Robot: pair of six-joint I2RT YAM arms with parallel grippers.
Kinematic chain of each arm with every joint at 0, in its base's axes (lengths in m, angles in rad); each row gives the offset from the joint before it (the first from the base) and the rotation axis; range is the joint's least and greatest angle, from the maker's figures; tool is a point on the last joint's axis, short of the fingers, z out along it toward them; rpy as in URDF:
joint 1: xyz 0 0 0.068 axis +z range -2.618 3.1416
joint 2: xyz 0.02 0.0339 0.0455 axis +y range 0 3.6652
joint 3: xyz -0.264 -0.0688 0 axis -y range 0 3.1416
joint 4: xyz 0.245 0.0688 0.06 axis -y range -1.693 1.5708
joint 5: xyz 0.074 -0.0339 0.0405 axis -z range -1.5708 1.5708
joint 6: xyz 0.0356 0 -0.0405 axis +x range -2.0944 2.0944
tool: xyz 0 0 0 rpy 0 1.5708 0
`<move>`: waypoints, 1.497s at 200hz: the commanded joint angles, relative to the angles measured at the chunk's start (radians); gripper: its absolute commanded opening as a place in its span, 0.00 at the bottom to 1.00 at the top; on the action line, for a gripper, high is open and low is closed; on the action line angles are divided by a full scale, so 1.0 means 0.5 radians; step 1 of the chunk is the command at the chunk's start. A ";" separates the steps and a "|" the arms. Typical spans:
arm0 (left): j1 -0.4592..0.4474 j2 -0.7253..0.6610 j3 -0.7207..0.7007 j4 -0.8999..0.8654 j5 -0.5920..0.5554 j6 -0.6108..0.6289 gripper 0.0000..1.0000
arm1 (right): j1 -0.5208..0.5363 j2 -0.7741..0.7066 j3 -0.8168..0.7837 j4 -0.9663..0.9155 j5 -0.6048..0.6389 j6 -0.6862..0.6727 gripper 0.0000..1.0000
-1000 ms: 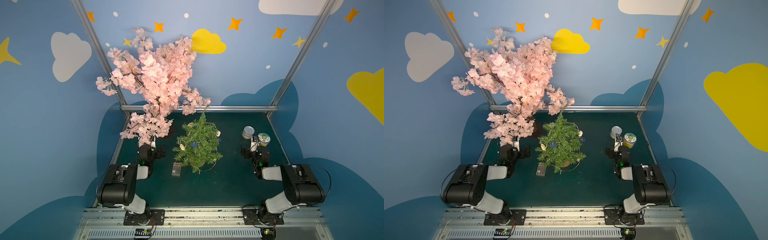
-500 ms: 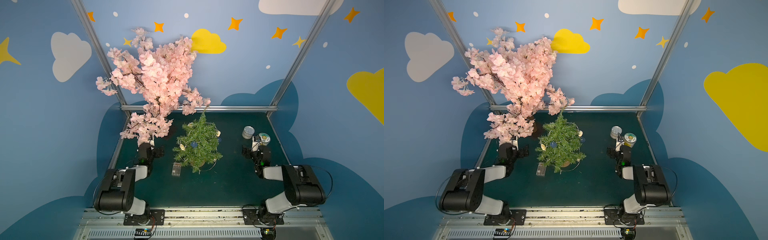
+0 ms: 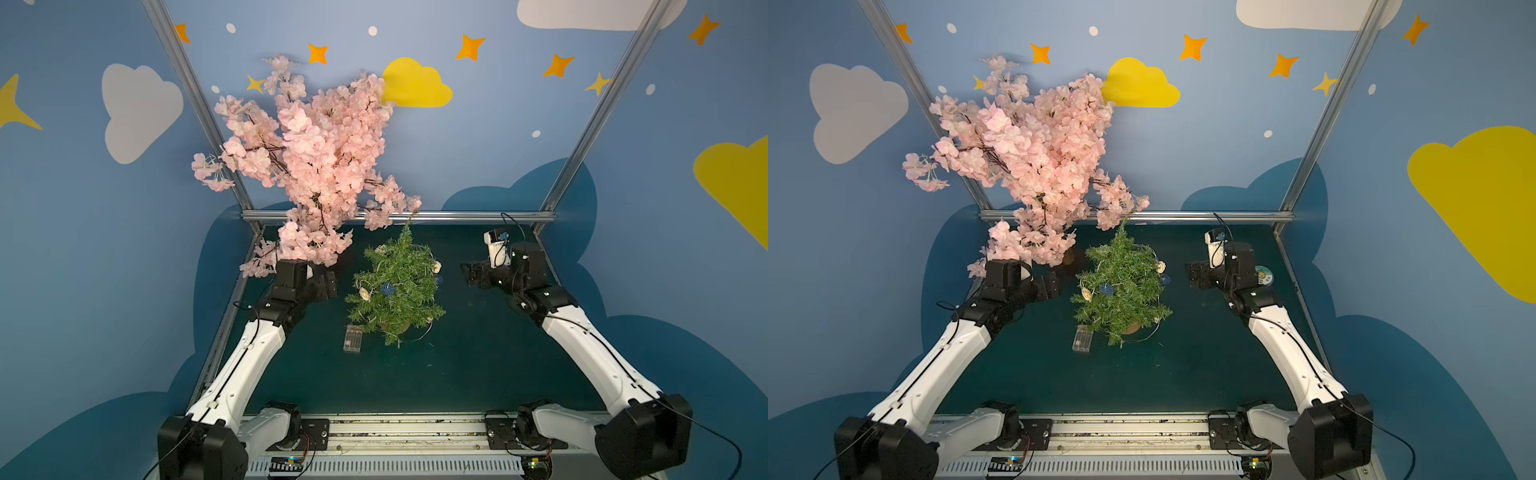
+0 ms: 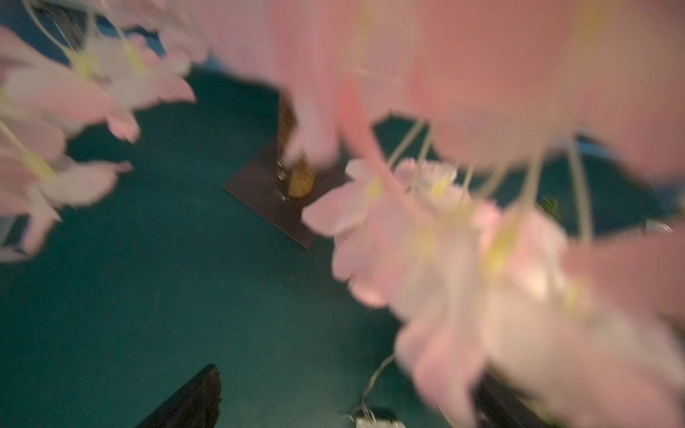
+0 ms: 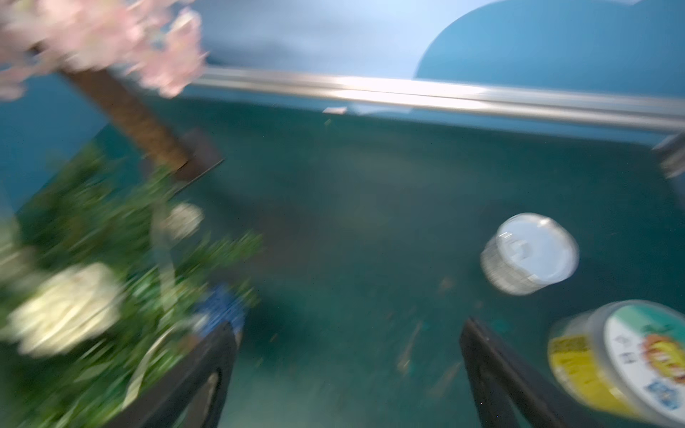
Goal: Remove string lights from the small christmas tree
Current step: Pick up the light string from the Christmas tree.
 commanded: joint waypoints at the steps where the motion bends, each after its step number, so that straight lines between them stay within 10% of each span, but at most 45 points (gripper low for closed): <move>1: -0.078 -0.158 0.090 -0.387 0.116 -0.085 1.00 | 0.126 -0.150 0.131 -0.439 -0.117 0.057 0.92; 57: -0.258 -0.351 0.220 -0.692 0.129 -0.135 1.00 | 0.941 -0.214 0.496 -0.783 0.601 0.324 0.85; 117: -0.357 -0.390 0.213 -0.691 0.118 -0.176 1.00 | 1.787 0.402 1.115 -0.974 1.584 0.487 0.83; 299: -0.362 -0.521 0.053 -0.597 0.164 -0.138 1.00 | 1.832 1.217 1.790 -1.266 1.703 0.853 0.67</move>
